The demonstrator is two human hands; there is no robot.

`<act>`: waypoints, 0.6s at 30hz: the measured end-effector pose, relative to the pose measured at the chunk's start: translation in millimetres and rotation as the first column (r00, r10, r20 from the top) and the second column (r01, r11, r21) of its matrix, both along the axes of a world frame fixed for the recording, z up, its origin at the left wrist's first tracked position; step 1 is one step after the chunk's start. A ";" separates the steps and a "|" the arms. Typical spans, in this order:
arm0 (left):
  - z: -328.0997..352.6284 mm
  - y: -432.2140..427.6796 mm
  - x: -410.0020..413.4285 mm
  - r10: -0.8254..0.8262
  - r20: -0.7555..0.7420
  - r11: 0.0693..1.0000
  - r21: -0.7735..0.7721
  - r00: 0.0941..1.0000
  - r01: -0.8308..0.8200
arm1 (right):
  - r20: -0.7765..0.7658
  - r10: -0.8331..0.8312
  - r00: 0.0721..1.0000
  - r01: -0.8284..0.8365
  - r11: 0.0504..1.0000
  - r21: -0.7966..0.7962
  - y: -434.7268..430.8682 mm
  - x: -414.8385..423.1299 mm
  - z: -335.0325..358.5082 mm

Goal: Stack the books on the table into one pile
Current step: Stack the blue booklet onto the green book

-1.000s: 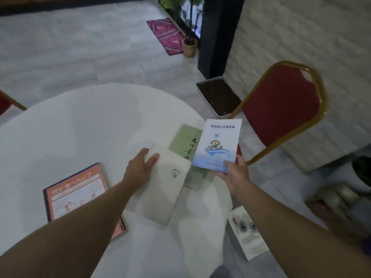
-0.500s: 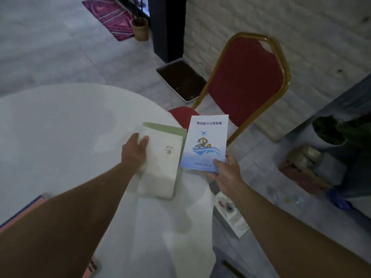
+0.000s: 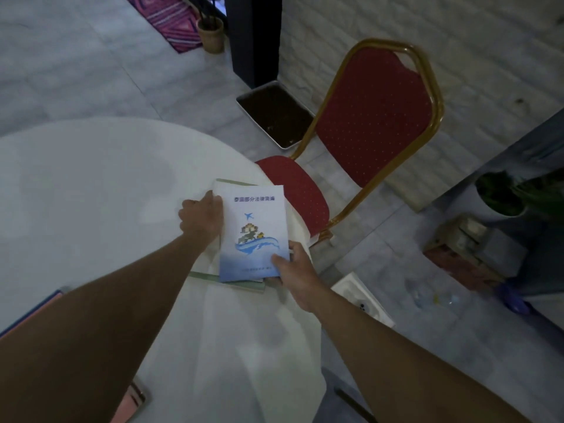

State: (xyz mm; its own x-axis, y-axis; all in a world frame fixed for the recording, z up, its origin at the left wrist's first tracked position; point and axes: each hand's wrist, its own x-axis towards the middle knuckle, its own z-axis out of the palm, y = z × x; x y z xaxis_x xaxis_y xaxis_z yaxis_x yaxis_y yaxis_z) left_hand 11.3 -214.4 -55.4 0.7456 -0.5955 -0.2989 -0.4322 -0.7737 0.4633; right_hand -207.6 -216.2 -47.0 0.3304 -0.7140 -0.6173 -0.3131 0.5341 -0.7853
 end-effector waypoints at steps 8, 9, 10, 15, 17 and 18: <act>-4.1 37.0 2.4 -0.172 -0.149 0.984 -0.071 0.974 0.163 | -0.450 0.456 0.768 -0.583 0.788 -0.197 -0.3 17.0 17.0; -2.7 38.2 4.7 -0.185 -0.141 0.982 -0.072 0.973 0.176 | -0.478 0.466 0.744 -0.601 0.780 -0.175 -0.7 19.1 17.8; -0.3 37.4 6.0 -0.187 -0.130 0.982 -0.050 0.974 0.182 | -0.506 0.481 0.716 -0.622 0.768 -0.152 0.0 21.1 18.2; 5.9 22.6 -0.1 -0.116 -0.071 0.992 0.046 0.991 0.120 | -0.545 0.462 0.700 -0.611 0.782 -0.123 3.5 28.7 12.2; 3.8 22.0 1.4 -0.061 -0.119 0.995 0.067 0.991 0.070 | -0.534 0.408 0.741 -0.552 0.822 -0.138 2.8 34.0 9.7; 3.4 23.1 3.0 -0.031 -0.168 0.997 0.067 0.985 0.043 | -0.527 0.384 0.758 -0.521 0.842 -0.137 3.5 36.9 8.7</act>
